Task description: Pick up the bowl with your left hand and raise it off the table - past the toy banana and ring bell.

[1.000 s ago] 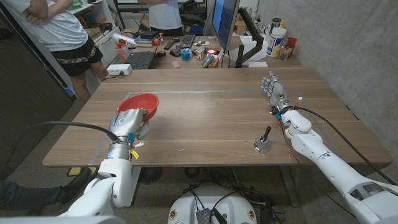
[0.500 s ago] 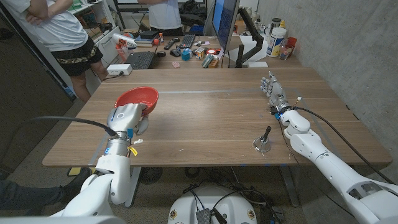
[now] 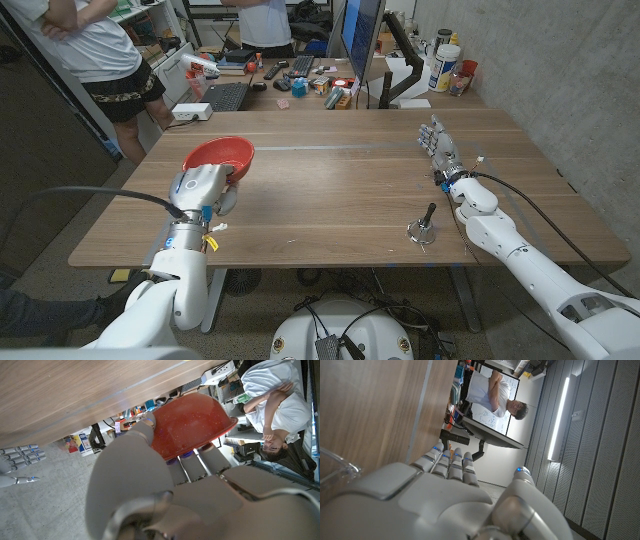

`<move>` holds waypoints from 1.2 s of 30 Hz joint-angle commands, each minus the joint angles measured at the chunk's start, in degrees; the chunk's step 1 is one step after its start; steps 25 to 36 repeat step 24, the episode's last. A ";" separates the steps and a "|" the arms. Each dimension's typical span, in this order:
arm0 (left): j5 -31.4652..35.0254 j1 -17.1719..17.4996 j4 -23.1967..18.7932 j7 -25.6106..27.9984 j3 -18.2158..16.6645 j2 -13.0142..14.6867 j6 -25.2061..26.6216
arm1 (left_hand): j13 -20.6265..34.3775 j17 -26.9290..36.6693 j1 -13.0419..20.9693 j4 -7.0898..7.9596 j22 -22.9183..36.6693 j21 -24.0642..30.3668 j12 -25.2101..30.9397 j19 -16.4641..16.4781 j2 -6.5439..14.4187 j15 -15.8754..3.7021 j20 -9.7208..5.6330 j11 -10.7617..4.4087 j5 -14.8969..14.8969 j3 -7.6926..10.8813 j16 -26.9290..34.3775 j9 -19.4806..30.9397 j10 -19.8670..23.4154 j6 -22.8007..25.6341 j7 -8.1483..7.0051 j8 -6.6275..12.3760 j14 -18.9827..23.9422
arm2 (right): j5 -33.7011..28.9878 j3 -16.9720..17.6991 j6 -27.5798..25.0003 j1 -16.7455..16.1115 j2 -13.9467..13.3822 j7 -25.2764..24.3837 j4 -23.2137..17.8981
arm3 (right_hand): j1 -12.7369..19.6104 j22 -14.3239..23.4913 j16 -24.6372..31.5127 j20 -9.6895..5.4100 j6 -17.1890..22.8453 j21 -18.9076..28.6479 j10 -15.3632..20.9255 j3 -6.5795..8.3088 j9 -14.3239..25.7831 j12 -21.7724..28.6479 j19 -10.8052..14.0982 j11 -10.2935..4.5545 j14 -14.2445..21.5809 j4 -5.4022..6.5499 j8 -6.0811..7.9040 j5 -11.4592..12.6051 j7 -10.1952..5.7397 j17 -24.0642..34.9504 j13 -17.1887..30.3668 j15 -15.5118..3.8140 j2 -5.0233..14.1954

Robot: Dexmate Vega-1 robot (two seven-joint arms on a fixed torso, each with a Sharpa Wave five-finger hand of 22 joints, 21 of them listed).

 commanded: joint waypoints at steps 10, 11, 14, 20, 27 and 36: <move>0.79 3.46 -0.12 -1.27 -3.96 -1.26 -2.22 | 0.72 0.24 -0.37 0.95 0.05 -0.20 -0.37 -0.10 0.48 -3.83 0.17 0.00 0.20 0.67 -0.29 0.23 0.83 1.07 0.61 0.46 -0.01 | -0.31 -0.33 -0.27 0.27 0.11 -0.17 -0.52 | 0.14 0.25 0.23 -0.08 0.34 -0.05 0.23 -0.17 0.11 -0.04 0.17 -0.27 0.43 0.02 0.19 0.42 -0.01 0.15 0.10 -0.07 0.71; 0.84 3.54 -0.09 -1.22 -4.05 -1.50 -2.34 | 0.76 0.24 -0.37 0.95 0.05 -0.19 -0.38 -0.06 0.49 -3.84 0.16 0.02 0.21 0.68 -0.31 0.23 0.86 1.07 0.69 0.47 -0.03 | -0.29 -0.37 -0.31 0.28 0.12 -0.09 -0.50 | 0.15 0.25 0.23 -0.05 0.33 -0.05 0.22 -0.17 0.11 -0.04 0.16 -0.30 0.42 0.02 0.19 0.42 -0.01 0.15 0.10 -0.03 0.71; 1.02 3.69 0.04 -1.18 -4.30 -1.93 -3.00 | 0.85 0.26 -0.41 0.94 0.05 -0.23 -0.41 -0.06 0.49 -3.86 0.19 -0.04 0.21 0.71 -0.30 0.23 0.96 1.11 0.62 0.51 0.06 | -0.46 -0.42 -0.40 0.19 -0.06 -0.17 -0.83 | 0.15 0.25 0.23 -0.07 0.33 -0.05 0.24 -0.18 0.11 -0.03 0.17 -0.28 0.43 0.02 0.18 0.42 -0.02 0.15 0.10 0.00 0.72; 1.64 2.36 0.26 -2.95 -3.96 -2.11 -3.80 | 1.02 0.28 -0.49 0.94 0.05 -0.27 -0.50 -0.04 0.47 -3.85 0.20 -0.06 0.21 0.75 -0.35 0.23 0.99 1.08 0.71 0.53 0.07 | -0.41 0.20 -0.75 -0.68 -0.95 -1.01 -2.51 | 0.16 0.25 0.22 -0.03 0.30 -0.05 0.20 -0.19 0.11 -0.05 0.16 -0.30 0.40 0.01 0.17 0.42 -0.01 0.15 0.10 -0.05 0.73; 2.41 1.04 0.53 -4.22 -3.06 -2.55 -3.88 | 1.11 0.28 -0.53 0.93 0.05 -0.33 -0.62 -0.11 0.46 -3.82 0.25 -0.02 0.21 0.76 -0.42 0.23 0.84 0.90 0.75 0.48 -0.04 | -0.06 0.45 -0.76 -0.57 -0.98 -0.77 -2.10 | 0.17 0.25 0.21 -0.04 0.33 -0.05 0.21 -0.21 0.11 -0.04 0.17 -0.30 0.39 0.01 0.18 0.41 -0.01 0.15 0.10 0.02 0.74; 2.41 1.04 0.53 -4.22 -3.06 -2.55 -3.88 | 1.11 0.28 -0.53 0.93 0.05 -0.33 -0.62 -0.11 0.46 -3.82 0.25 -0.02 0.21 0.76 -0.42 0.23 0.84 0.90 0.75 0.48 -0.04 | -0.06 0.45 -0.76 -0.57 -0.98 -0.77 -2.10 | 0.17 0.25 0.21 -0.04 0.33 -0.05 0.21 -0.21 0.11 -0.04 0.17 -0.30 0.39 0.01 0.18 0.41 -0.01 0.15 0.10 0.02 0.74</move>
